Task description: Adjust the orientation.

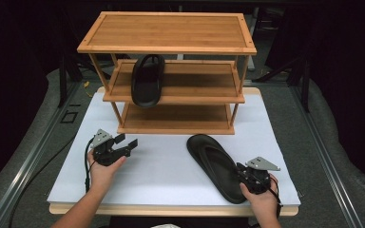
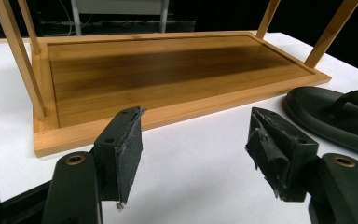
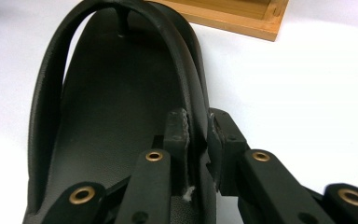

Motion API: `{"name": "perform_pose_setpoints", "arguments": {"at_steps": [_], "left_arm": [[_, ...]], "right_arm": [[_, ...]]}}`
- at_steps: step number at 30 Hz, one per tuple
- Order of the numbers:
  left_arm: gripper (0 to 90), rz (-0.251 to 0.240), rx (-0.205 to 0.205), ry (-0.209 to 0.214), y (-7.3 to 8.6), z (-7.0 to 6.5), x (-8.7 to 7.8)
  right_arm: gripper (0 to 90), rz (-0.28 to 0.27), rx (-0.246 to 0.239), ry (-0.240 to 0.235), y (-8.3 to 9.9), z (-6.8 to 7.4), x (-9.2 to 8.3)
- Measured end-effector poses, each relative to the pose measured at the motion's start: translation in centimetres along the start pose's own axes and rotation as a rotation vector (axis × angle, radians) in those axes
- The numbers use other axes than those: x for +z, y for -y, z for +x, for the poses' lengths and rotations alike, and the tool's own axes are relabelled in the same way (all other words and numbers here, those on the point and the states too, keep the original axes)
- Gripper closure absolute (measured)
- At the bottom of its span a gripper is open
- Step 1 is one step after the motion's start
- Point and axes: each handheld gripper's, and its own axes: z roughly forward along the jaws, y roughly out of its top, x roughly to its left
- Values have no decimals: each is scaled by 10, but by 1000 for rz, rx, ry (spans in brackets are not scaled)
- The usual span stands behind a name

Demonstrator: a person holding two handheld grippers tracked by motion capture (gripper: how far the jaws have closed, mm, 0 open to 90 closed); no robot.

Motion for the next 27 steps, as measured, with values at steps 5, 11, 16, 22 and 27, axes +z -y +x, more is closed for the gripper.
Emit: {"name": "perform_pose_setpoints", "arguments": {"at_steps": [5, 11, 16, 22, 27], "left_arm": [[355, 0, -2, -2, 0, 0, 0], [355, 7, 1, 0, 0, 0, 1], [355, 6, -3, -2, 0, 1, 1], [355, 2, -3, -2, 0, 2, 0], [355, 4, -3, -4, 0, 2, 0]], "right_arm": [[790, 7, 6, -5, 0, -1, 2], [812, 0, -11, -7, 0, -1, 2], [814, 4, -12, 8, -1, 0, 2], [824, 8, -7, -11, -3, 0, 2], [832, 9, -16, 3, -6, 2, -1]]}}
